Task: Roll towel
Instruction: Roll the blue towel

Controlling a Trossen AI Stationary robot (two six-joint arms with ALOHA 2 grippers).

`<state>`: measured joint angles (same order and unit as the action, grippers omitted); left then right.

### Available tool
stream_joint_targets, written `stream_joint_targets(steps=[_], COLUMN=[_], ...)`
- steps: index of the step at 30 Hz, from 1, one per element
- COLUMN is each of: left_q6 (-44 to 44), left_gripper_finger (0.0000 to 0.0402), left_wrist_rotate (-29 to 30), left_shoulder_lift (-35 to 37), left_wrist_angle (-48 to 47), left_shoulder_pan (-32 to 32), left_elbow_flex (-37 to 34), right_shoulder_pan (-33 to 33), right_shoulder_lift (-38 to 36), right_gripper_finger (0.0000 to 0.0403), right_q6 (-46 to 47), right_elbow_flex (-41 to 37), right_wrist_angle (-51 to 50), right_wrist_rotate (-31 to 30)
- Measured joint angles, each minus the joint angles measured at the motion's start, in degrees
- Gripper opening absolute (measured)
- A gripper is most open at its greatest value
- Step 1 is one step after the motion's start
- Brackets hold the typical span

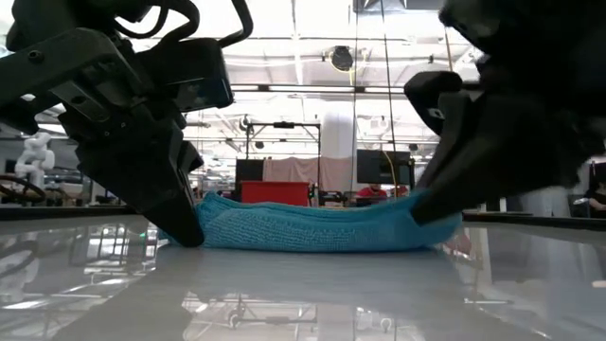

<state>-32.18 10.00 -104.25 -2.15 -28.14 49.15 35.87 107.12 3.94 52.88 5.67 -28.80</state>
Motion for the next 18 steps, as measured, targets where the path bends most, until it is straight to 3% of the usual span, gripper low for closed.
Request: stream_joint_targets(steps=[4,9,18], left_q6=[1.2,3.3,4.6], left_gripper_finger=[0.0011,0.0016,0.0098], left_wrist_rotate=[-0.5,-1.0,-2.0], left_shoulder_lift=[0.3,1.6,3.8], left_wrist_angle=[0.0,-0.5,-3.3], left_shoulder_pan=[-0.1,-0.6,-3.0], left_elbow_flex=[0.0,-0.1,-0.2], right_shoulder_pan=[-2.0,-6.0,-10.6], right_shoulder_lift=[-1.7,-2.4,-2.4], right_gripper_finger=[0.0005,0.0003,0.0001], right_q6=[8.8,21.0,29.4], right_elbow_flex=[0.0,0.0,0.0], right_wrist_angle=[-0.2,-0.7,-1.1], right_wrist_rotate=[2.2,11.6,18.4])
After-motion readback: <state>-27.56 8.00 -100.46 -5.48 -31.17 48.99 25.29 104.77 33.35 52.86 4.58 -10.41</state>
